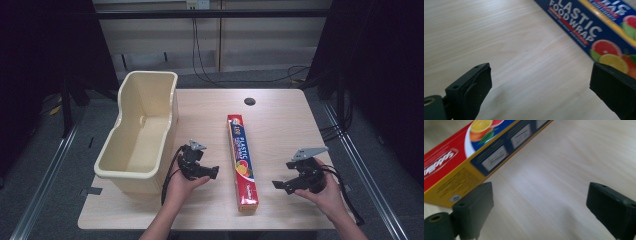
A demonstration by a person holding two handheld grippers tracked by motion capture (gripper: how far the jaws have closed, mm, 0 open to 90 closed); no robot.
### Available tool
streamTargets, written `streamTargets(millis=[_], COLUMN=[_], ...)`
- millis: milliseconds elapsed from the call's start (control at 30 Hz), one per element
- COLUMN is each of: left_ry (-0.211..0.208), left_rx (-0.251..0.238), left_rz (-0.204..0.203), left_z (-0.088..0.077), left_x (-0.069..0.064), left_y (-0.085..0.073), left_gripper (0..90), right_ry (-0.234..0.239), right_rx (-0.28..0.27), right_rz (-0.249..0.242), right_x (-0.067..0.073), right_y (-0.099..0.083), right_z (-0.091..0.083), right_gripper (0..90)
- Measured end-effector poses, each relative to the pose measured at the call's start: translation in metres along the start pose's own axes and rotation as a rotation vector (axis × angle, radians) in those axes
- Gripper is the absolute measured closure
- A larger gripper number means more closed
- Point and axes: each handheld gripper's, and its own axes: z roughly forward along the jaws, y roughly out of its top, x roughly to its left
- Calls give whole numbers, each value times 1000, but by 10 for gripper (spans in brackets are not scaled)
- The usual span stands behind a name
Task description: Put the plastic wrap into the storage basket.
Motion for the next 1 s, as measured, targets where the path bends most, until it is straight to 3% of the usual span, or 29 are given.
streamTargets(millis=[67, 100, 400, 633, 667, 767, 1000], left_ry=[3, -15, -84, -99, -104, -108, -112], left_rx=[14, 23, 76, 125, 144, 162, 206], left_rz=[5, -2, -66, -78, -63, -72, -76], left_z=[0, 1, 10, 21, 22, 26, 37], left_x=[-2, -3, -13, -21, -20, -22, -30], left_y=[2, 4, 27, 53, 57, 66, 79], left_gripper=[39, 38, 35, 31, 30, 29, 17], right_ry=[-7, -30, -67, -84, -80, -81, -87], right_rx=[-9, -6, -7, -7, -5, 4, 3], right_rz=[13, 10, 30, 19, 18, 36, 34], right_x=[-2, -4, -8, -8, -9, -9, -10], right_y=[0, -2, -5, -6, -6, -7, -7], right_z=[-2, -3, -10, -10, -11, -12, -13], right_gripper=[72, 73, 88, 88, 88, 85, 88])
